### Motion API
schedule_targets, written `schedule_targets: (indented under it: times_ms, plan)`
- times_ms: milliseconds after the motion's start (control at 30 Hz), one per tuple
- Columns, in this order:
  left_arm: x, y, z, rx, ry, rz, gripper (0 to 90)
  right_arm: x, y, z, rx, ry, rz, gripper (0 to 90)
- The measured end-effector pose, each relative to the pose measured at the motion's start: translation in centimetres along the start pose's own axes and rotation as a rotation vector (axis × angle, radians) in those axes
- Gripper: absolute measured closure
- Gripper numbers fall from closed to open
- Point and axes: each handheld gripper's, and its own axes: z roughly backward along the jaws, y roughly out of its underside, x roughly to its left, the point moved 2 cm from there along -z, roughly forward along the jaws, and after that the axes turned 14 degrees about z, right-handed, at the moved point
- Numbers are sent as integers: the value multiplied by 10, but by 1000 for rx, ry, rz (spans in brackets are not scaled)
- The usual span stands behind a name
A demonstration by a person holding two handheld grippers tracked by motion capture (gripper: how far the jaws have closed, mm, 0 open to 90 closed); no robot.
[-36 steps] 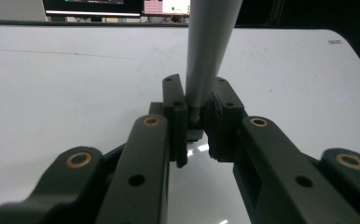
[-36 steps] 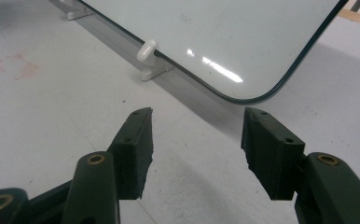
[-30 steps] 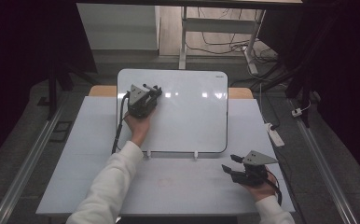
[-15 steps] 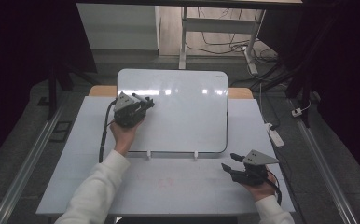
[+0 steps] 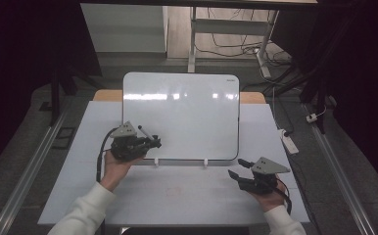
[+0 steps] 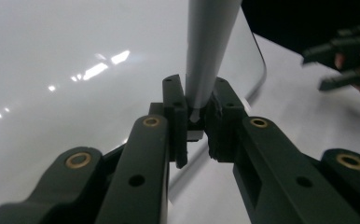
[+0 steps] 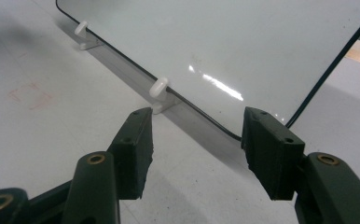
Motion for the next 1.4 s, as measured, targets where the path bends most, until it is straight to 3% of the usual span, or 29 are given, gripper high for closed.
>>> schedule_targets:
  times_ms: [100, 267, 467, 833, 1067, 1400]
  plan:
    - [-4, 12, 4, 43, 17, 1, 785, 1, -1, -1, -2, -2, 5, 432]
    - [-12, 24, 7, 75, 13, -13, 785, 4, -5, 0, -15, 4, 13, 432]
    - [-21, 33, -4, 129, 49, -28, 785, 10, -15, 2, -58, 2, 1, 432]
    - [-37, 36, -30, 226, 136, -25, 785, 33, -40, -7, -102, -32, 27, 433]
    - [-45, 37, -48, 267, 157, -20, 785, 52, -65, -20, -130, -58, 56, 438]
    - [-56, 34, -68, 303, 167, -35, 785, 69, -96, -46, -153, -95, 38, 500]
